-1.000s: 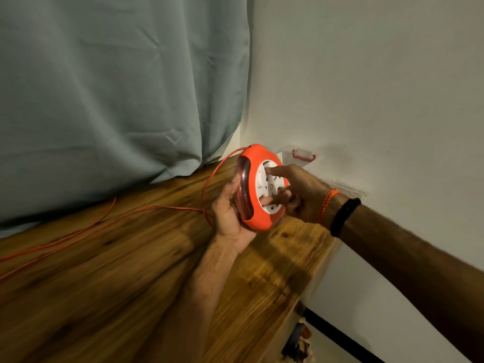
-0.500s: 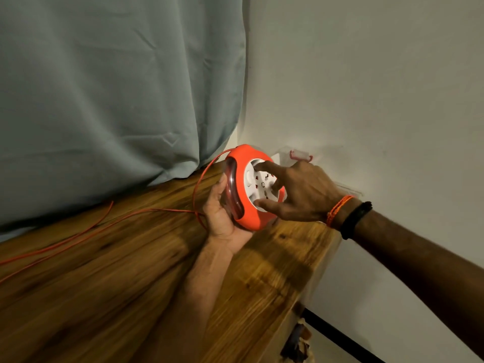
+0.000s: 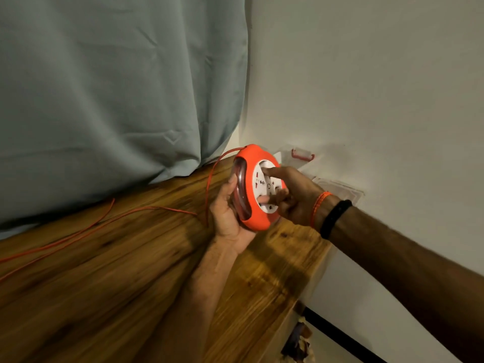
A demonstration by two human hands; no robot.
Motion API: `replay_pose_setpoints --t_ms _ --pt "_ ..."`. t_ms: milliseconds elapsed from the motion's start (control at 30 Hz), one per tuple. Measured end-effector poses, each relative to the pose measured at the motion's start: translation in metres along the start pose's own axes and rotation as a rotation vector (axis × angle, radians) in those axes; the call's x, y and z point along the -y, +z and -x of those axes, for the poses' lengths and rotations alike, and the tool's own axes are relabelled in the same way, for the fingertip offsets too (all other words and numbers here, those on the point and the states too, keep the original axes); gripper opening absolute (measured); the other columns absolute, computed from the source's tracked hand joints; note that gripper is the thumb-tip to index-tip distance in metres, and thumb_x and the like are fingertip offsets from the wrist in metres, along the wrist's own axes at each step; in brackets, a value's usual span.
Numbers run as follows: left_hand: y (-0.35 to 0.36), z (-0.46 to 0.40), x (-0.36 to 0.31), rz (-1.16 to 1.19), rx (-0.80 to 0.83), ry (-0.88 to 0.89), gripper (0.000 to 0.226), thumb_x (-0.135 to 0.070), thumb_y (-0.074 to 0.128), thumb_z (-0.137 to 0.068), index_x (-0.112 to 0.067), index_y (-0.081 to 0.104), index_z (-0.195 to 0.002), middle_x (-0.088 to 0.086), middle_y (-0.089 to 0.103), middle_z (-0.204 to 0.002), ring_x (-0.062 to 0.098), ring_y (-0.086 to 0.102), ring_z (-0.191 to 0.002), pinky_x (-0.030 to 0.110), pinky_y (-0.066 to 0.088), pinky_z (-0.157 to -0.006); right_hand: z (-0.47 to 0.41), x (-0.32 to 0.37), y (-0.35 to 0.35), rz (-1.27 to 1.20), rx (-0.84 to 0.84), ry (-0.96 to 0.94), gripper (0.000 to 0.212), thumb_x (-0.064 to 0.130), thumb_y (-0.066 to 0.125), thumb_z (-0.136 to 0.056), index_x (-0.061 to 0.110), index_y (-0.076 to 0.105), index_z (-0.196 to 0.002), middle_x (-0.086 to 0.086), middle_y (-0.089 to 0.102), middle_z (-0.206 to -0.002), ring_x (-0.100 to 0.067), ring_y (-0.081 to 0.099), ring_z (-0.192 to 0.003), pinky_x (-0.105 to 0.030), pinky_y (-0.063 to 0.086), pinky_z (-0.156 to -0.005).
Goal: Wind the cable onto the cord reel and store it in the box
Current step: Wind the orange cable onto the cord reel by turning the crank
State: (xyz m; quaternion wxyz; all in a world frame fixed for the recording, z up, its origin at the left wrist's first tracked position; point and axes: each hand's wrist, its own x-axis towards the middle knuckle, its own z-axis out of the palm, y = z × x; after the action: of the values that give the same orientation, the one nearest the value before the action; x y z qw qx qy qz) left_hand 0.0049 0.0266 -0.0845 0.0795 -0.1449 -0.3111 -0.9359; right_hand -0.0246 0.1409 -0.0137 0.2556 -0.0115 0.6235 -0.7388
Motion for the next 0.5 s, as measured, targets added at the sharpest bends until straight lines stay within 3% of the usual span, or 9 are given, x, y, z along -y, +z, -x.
replay_pose_setpoints --t_ms 67,167,233,300,333,433,500 --pt "-0.003 0.0 0.0 0.0 0.014 -0.014 0.088 -0.046 0.083 -0.065 -0.006 0.058 -0.139 0.025 0.055 -0.143 0.044 0.048 -0.134 0.063 0.026 -0.118 0.001 0.001 -0.001 0.016 0.028 -0.004 0.015 0.025 0.057 -0.096 0.018 0.054 -0.108 -0.003 0.063 -0.079 -0.005 0.06 -0.042 -0.011 0.018 -0.027" --pt "-0.005 -0.002 -0.002 0.001 0.009 -0.026 0.093 -0.048 0.081 -0.066 -0.008 0.052 -0.145 0.024 0.052 -0.146 0.045 0.044 -0.139 0.064 0.027 -0.117 0.005 0.004 -0.002 0.11 0.016 -0.063 0.027 0.025 0.057 -0.095 0.013 0.055 -0.119 -0.004 0.05 -0.073 -0.009 0.063 -0.045 -0.013 0.018 -0.03" --pt "-0.004 -0.001 -0.004 -0.002 -0.005 -0.004 0.093 -0.048 0.08 -0.068 -0.009 0.05 -0.147 0.022 0.052 -0.147 0.042 0.047 -0.138 0.06 0.035 -0.114 0.008 0.008 -0.006 0.274 -0.061 -0.15 0.028 0.029 0.059 -0.093 0.005 0.059 -0.107 -0.01 0.057 -0.075 -0.008 0.059 -0.036 -0.014 0.021 -0.034" --pt "-0.004 -0.001 -0.006 -0.011 -0.02 0.003 0.093 -0.049 0.079 -0.069 -0.012 0.049 -0.148 0.02 0.052 -0.148 0.039 0.05 -0.136 0.056 0.043 -0.108 0.012 0.011 -0.009 0.563 -0.189 -0.305 0.04 0.039 0.062 -0.089 0.0 0.068 -0.09 -0.008 0.074 -0.073 -0.006 0.055 -0.035 -0.018 0.032 -0.037" --pt "-0.005 -0.001 -0.007 -0.016 -0.035 0.002 0.093 -0.05 0.08 -0.068 -0.013 0.048 -0.148 0.02 0.052 -0.148 0.039 0.05 -0.136 0.056 0.044 -0.107 0.014 0.012 -0.012 0.723 -0.25 -0.418 0.04 0.045 0.063 -0.087 0.006 0.072 -0.087 -0.004 0.077 -0.069 -0.005 0.06 -0.041 -0.02 0.042 -0.042" --pt "-0.009 -0.002 -0.007 -0.006 -0.033 -0.006 0.095 -0.052 0.078 -0.069 -0.014 0.047 -0.149 0.02 0.049 -0.15 0.041 0.046 -0.138 0.058 0.039 -0.111 0.017 0.011 -0.021 1.081 -0.339 -0.787 0.037 0.054 0.069 -0.08 0.022 0.071 -0.099 0.002 0.077 -0.072 -0.009 0.073 -0.071 -0.028 0.056 -0.071" --pt "-0.011 -0.003 -0.006 0.007 -0.012 -0.024 0.093 -0.052 0.077 -0.069 -0.014 0.047 -0.149 0.02 0.05 -0.15 0.041 0.045 -0.139 0.06 0.034 -0.114 0.018 0.012 -0.024 1.263 -0.266 -0.966 0.047 0.054 0.07 -0.078 0.023 0.066 -0.114 0.001 0.077 -0.086 -0.012 0.074 -0.079 -0.033 0.057 -0.078"
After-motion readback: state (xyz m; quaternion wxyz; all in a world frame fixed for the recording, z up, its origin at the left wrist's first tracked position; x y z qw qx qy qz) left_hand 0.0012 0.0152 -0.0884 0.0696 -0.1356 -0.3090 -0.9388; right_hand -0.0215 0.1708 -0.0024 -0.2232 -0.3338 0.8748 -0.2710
